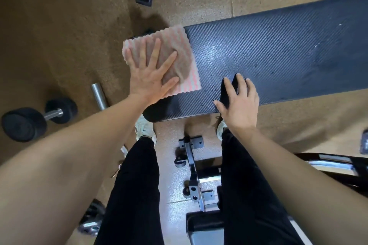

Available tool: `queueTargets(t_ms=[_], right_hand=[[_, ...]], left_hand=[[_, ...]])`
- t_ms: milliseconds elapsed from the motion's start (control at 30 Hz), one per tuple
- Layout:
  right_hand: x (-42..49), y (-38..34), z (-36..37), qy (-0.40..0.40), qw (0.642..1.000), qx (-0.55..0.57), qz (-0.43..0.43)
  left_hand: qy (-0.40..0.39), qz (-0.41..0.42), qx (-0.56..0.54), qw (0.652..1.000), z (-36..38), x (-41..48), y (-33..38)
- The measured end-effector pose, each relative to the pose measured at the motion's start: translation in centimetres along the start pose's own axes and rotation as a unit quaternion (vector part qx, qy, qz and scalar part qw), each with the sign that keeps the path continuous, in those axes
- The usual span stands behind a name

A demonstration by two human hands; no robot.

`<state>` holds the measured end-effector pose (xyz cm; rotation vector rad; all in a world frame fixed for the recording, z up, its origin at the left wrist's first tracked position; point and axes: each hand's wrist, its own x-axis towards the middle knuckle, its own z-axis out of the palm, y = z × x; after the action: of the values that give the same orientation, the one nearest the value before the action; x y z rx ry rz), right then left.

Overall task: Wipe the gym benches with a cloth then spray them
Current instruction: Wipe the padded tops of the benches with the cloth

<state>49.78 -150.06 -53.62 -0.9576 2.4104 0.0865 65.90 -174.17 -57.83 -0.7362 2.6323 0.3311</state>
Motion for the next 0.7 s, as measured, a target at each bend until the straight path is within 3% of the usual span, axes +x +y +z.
queueTargets(t_ms=[233,500,700], right_hand=[[-1.0,-0.2,0.9,0.031,0.990,0.036,0.131],[-1.6,1.1,1.4,0.049,0.990,0.079,0.107],[-2.8,3.8,1.2,0.132,0.975,0.140,0.109]], left_hand=[[0.031,-0.007,0.006,0.999,-1.8,4.4,1.1],[-0.031,0.152,0.052,0.987,0.6,-0.8,5.3],[-0.018,0.225,0.051,0.973,3.4,-4.8,9.2]])
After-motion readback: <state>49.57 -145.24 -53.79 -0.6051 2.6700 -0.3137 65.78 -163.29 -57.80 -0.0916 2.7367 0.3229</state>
